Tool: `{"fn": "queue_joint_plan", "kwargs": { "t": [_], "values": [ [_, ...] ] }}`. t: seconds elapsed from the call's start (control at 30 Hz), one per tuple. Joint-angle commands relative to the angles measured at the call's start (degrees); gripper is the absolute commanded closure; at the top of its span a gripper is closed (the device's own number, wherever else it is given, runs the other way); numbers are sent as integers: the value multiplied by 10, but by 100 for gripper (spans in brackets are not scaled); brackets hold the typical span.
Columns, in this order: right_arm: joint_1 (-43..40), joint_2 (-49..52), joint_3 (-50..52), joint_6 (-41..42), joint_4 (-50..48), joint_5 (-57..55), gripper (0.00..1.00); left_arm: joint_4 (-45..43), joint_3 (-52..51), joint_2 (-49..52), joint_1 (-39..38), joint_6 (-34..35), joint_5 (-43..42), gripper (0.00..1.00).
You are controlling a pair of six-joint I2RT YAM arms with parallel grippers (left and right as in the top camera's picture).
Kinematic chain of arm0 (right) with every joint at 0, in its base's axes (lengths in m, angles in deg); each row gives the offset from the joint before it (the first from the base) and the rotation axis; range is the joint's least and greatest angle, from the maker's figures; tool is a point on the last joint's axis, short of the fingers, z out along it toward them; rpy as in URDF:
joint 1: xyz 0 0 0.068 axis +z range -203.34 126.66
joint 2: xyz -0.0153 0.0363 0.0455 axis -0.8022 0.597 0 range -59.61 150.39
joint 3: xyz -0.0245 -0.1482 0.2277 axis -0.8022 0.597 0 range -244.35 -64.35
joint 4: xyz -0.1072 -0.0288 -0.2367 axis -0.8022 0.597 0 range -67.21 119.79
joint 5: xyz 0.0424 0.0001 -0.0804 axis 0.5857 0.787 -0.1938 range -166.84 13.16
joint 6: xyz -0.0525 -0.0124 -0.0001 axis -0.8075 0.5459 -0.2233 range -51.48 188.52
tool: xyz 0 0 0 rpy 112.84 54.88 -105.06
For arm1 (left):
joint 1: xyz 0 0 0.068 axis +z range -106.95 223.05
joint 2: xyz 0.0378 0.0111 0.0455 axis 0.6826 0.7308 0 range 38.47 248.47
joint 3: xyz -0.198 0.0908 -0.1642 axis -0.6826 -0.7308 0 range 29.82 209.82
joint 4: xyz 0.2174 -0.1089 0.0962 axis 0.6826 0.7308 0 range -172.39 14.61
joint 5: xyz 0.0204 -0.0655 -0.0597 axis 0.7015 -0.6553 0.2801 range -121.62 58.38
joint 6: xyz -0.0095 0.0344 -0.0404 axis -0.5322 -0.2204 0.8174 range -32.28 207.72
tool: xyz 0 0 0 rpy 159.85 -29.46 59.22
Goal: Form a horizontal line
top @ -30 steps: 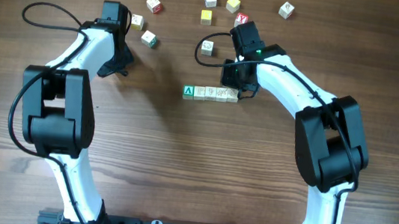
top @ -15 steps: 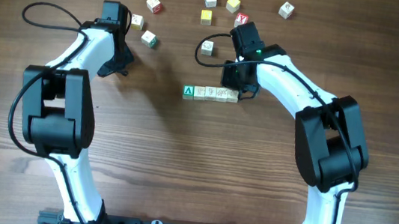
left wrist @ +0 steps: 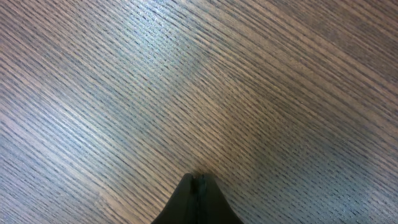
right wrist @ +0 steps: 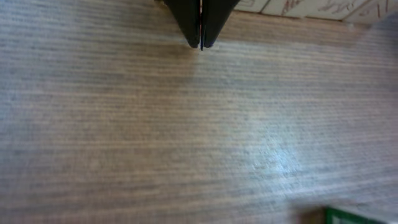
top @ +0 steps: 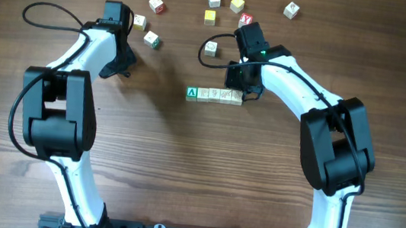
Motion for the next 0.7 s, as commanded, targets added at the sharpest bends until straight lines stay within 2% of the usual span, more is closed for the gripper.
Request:
{"fn": "queue_joint_plan", "kwargs": {
  "t": [0.0,0.13,0.23,0.43,0.67],
  "values": [
    [1,13,4,6,-10,-60,95,-2,-1,8,0,8,7,95],
    [-3,13,4,53,15,-156,96,-2,-1,8,0,8,7,95],
    [-10,13,4,69,42,-158,96,-2,-1,8,0,8,7,95],
    [-14,13,4,76,107,-112,96,-4,-1,8,0,8,-4,95],
    [-14,13,4,32,111,-27,96,-4,-1,8,0,8,-6,94]
  ]
}}
